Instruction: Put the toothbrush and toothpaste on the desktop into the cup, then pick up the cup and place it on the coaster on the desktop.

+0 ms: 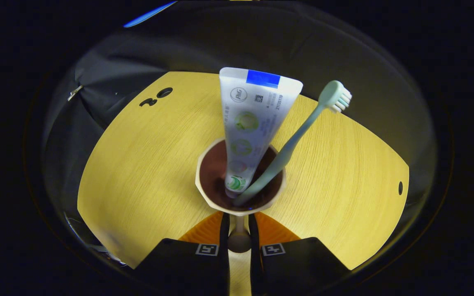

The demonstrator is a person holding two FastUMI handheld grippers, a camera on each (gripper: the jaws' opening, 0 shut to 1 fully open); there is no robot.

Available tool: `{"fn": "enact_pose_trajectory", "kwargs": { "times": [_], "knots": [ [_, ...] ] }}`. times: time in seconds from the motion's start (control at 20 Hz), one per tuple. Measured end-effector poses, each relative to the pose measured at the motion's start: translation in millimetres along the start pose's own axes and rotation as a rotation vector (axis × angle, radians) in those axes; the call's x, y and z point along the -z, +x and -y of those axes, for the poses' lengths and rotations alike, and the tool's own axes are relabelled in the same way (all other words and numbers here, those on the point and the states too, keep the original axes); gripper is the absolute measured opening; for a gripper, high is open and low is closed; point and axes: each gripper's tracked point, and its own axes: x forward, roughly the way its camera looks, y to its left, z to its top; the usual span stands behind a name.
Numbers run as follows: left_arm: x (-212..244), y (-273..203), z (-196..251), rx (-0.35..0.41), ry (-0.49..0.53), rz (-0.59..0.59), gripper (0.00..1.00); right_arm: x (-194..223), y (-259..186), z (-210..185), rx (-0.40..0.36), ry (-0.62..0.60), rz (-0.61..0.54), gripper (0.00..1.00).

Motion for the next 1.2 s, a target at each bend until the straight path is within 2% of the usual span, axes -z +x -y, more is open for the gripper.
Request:
{"fn": "enact_pose_trajectory", "kwargs": {
  "times": [0.2, 0.25, 0.3, 0.35, 0.45, 0.5, 0.65, 0.7, 0.8, 1.05, 1.2],
  "knots": [
    [1.8, -4.6, 0.4, -0.001, 0.005, -0.006, 0.96, -1.3, -7.6, 2.1, 0.014, -0.003, 0.017, 0.3],
    [1.8, -6.5, 1.0, 0.001, 0.007, -0.005, 1.0, -3.3, -12.7, 2.1, 0.012, -0.002, 0.03, 0.26],
    [0.2, -8.4, 1.8, 0.003, 0.011, -0.003, 0.95, -5.0, -17.4, 2.7, 0.012, 0.004, 0.042, 0.31],
    [-2.3, -10.7, 3.6, 0.005, 0.016, 0.001, 0.95, -7.7, -27.8, 3.5, 0.006, 0.013, 0.056, 0.34],
    [-7.6, -14.3, 8.0, 0.014, 0.02, 0.009, 0.96, -11.2, -41.7, 4.9, -0.005, 0.033, 0.087, 0.7],
    [-11.6, -16.1, 10.8, 0.02, 0.023, 0.014, 0.96, -10.8, -53.1, 6.3, -0.008, 0.04, 0.101, 0.8],
    [-28.5, -26.3, 23.1, 0.045, 0.042, 0.039, 0.95, -12.8, -82.2, 15.0, 0.001, 0.045, 0.154, 0.89],
    [-35.2, -29.9, 27.5, 0.052, 0.053, 0.049, 0.95, -11.3, -92.2, 19.0, 0.011, 0.034, 0.174, 1.0],
    [-50.9, -38.5, 38.1, 0.074, 0.077, 0.074, 0.95, -13.3, -120.1, 28.7, 0.031, 0.021, 0.23, 1.0],
    [-93.0, -64.6, 69.9, 0.132, 0.089, 0.135, 0.96, -9.0, -204.6, 45.2, 0.059, 0.084, 0.417, 1.0],
    [-114.2, -79.2, 84.0, 0.16, 0.085, 0.159, 0.96, -0.3, -261.5, 56.8, 0.105, 0.131, 0.582, 0.99]
  ]
}}
